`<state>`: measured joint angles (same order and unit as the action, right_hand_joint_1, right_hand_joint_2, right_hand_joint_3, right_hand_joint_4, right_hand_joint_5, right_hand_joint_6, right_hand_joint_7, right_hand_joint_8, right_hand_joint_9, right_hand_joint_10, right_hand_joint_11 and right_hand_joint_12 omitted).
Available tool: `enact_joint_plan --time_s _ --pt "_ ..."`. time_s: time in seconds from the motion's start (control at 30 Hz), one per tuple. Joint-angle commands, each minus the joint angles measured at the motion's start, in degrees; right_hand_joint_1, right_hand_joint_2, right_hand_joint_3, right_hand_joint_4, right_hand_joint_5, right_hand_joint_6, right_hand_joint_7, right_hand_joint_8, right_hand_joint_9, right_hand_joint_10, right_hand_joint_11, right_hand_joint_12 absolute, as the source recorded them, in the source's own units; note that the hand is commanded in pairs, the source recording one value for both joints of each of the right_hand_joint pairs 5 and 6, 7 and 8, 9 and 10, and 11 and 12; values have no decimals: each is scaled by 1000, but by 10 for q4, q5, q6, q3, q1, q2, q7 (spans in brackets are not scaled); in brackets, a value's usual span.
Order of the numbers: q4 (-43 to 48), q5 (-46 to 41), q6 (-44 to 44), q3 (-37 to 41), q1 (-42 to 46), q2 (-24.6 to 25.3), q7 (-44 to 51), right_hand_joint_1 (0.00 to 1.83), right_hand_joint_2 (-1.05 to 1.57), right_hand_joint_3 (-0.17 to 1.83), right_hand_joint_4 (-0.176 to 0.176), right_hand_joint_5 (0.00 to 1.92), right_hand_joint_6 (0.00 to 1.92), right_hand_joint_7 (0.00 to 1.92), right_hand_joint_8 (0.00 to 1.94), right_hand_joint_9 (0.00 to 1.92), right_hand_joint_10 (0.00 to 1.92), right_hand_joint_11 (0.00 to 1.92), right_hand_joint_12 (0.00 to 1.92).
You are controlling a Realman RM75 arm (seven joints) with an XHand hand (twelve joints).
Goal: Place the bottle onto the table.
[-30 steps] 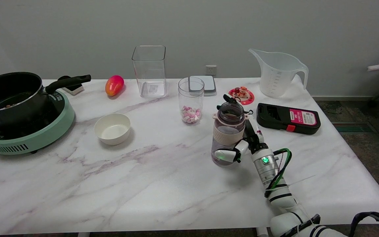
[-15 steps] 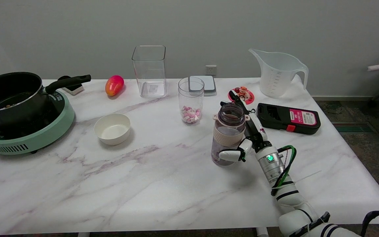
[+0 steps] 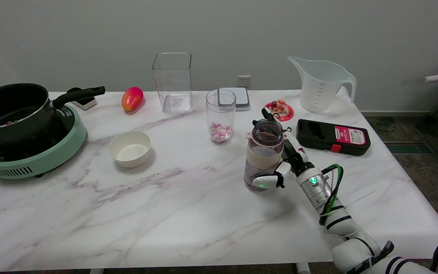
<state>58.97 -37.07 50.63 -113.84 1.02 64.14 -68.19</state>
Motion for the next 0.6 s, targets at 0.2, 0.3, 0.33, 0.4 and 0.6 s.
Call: enact_joint_plan --time_s 0.2,0.3,0.33,0.4,0.6 --pt "128 -2 -187 58 74 -38 47 1158 -453 896 0 0 0 252 252 129 129 123 123" --pt "131 -2 -189 63 77 -39 48 1158 -452 893 0 0 0 250 250 127 127 116 116" --pt "132 -2 -190 65 79 -39 48 1158 -452 893 0 0 0 249 249 127 127 115 115" --pt "139 0 -199 74 83 -43 48 1156 -455 899 0 0 0 248 248 126 126 111 111" --pt "163 1 -219 102 104 -52 48 1144 -512 950 0 0 0 243 243 119 119 93 93"
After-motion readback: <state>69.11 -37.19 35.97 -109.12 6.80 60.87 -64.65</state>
